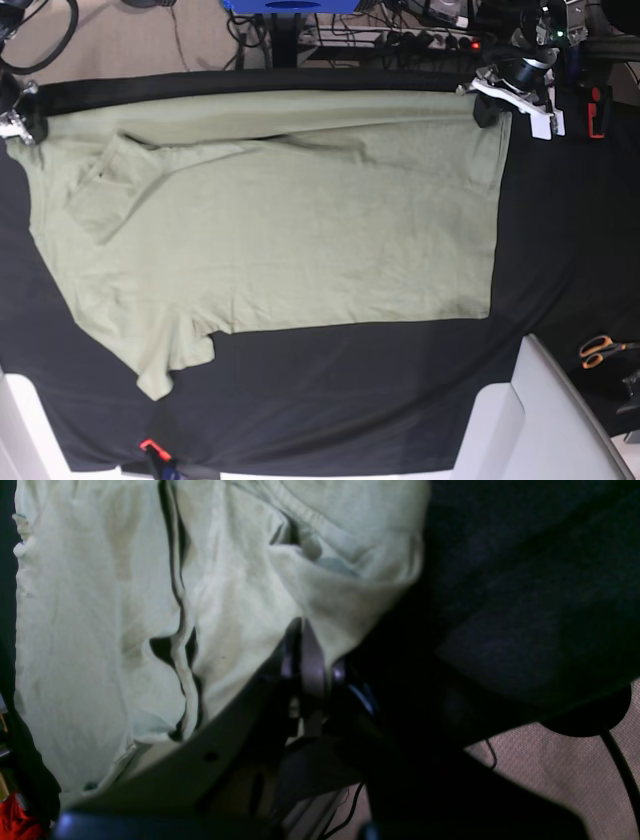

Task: Fold the T-shirt properly
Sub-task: 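Pull the grasped edge back with both grippers, spreading the shirt flat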

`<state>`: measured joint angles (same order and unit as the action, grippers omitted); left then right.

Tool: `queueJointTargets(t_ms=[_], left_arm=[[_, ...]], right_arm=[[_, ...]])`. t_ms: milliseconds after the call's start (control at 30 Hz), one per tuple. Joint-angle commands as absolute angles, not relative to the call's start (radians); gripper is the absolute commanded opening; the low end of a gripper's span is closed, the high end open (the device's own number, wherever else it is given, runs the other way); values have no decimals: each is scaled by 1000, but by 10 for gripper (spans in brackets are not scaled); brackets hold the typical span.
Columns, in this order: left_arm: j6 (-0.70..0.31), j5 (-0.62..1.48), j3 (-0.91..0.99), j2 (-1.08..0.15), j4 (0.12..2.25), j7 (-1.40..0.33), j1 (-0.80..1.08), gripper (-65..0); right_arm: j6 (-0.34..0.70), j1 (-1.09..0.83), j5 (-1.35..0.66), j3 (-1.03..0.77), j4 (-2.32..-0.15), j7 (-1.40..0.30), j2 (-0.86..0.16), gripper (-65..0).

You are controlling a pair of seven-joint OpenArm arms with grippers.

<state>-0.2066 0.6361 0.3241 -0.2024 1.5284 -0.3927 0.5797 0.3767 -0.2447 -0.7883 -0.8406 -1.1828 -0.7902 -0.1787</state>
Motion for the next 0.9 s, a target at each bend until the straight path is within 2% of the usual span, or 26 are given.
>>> queueJointTargets(t_ms=[0, 533, 600, 767, 800, 867], left_arm=[[-194, 633, 329, -213, 1540, -371, 596, -650], [-194, 631, 329, -193, 1495, -369, 601, -650], [-194, 631, 329, -193, 1489, -372, 598, -650], [-194, 631, 340, -193, 1489, -369, 599, -648], [-194, 631, 341, -193, 1489, -369, 601, -571], [-194, 631, 343, -193, 1489, -367, 601, -416]], right_arm=[[380, -252, -802, -855, -1199, -762, -200, -650], [378, -262, -802, -857, -1196, -762, -180, -638], [378, -262, -802, -857, -1196, -762, -179, -576], [320, -269, -803, -857, -1199, -756, -162, -299], [311, -269, -805, -858, -1207, -754, -159, -266], [300, -269, -805, -858, -1230, -754, -154, -246]])
